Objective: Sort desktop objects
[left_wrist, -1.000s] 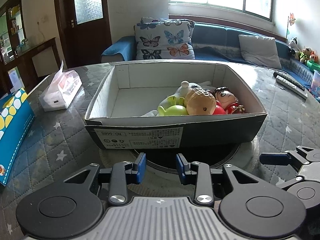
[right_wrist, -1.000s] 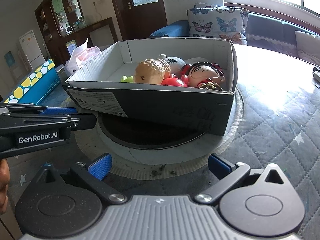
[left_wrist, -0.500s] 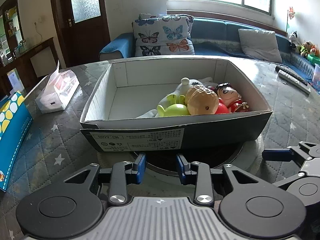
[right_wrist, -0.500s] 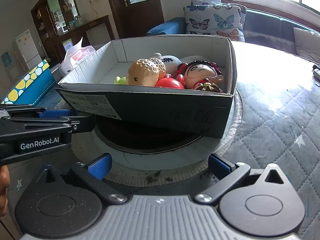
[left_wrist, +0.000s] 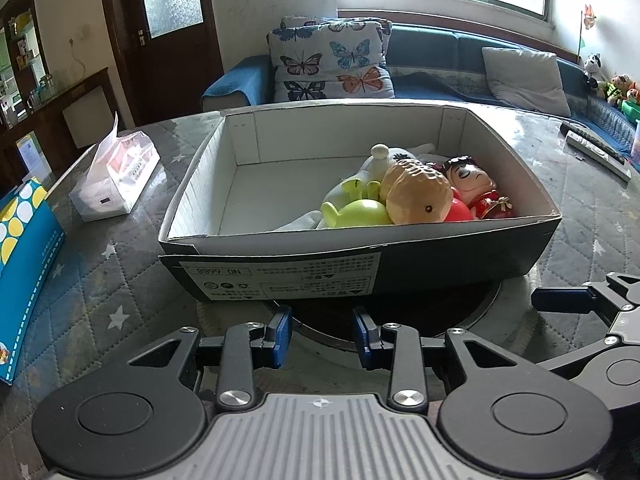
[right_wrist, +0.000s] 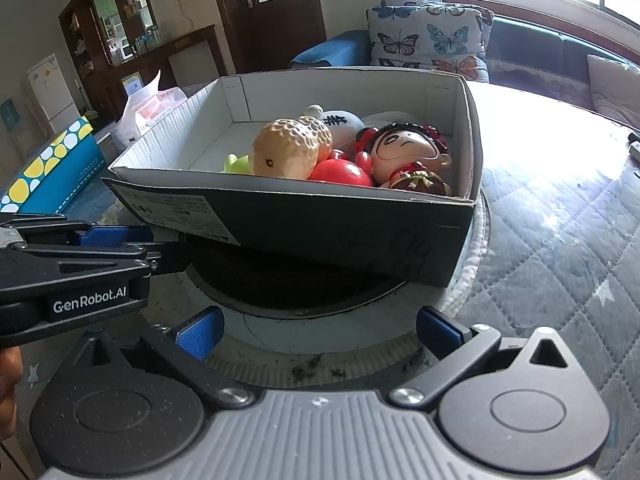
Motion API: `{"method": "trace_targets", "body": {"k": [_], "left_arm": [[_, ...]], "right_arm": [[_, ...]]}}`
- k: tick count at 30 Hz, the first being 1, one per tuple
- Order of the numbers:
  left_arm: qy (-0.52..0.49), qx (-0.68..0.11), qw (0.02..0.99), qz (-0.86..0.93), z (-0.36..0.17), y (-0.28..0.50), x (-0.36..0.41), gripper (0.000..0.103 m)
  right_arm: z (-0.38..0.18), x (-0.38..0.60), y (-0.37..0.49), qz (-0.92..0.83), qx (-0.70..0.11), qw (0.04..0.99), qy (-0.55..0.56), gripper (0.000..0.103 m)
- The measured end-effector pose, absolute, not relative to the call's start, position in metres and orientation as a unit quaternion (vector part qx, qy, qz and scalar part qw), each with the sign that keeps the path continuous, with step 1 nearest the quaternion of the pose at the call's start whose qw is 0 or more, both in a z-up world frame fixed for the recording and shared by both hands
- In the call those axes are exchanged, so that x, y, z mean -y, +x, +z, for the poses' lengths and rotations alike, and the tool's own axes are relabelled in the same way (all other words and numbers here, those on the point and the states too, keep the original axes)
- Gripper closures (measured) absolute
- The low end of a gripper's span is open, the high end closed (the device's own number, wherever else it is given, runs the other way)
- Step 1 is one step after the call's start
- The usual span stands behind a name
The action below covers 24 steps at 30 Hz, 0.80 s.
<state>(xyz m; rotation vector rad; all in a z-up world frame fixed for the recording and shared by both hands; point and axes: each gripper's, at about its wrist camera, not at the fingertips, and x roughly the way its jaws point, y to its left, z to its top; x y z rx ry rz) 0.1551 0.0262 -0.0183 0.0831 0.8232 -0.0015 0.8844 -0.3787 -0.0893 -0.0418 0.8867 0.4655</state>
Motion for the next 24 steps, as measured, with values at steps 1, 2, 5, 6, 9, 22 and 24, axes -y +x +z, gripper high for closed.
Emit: {"method": "trace_targets", "body": {"k": [1, 2, 5, 6, 9, 22, 24], "left_arm": [[0.041, -0.401, 0.915, 0.0, -0.0187, 0.1557, -0.0265, 0.067], [0.041, -0.402, 0.915, 0.0, -0.019, 0.1563, -0.0267, 0.067], [0.041, -0.403, 0.914, -0.001, -0.0199, 0.158, -0.027, 0.067], [0.041, -0.404, 0.914, -0.001, -0.0202, 0.1586, -0.0271, 0.067], [0.04, -0.405, 0.913, -0.002, -0.0208, 0.1601, -0.0272, 0.067], [0.039, -0.408, 0.912, -0.004, -0.0218, 0.1642, -0.0258, 0.068], [0.039, -0.408, 0.912, -0.004, -0.0216, 0.1644, -0.0256, 0.068]], "right_arm": [[-0.0894, 0.3783, 0.8851, 0.223, -0.425, 0.877, -0.02, 0.0], [-0.0896, 0.3779, 0.8857, 0.222, -0.426, 0.877, -0.02, 0.0], [-0.0902, 0.3772, 0.8878, 0.221, -0.426, 0.877, -0.02, 0.0], [-0.0904, 0.3769, 0.8885, 0.22, -0.426, 0.877, -0.02, 0.0], [-0.0908, 0.3759, 0.8903, 0.219, -0.427, 0.877, -0.021, 0.0], [-0.0908, 0.3744, 0.8936, 0.218, -0.428, 0.877, -0.021, 0.0], [-0.0907, 0.3744, 0.8936, 0.218, -0.428, 0.877, -0.022, 0.0]]}}
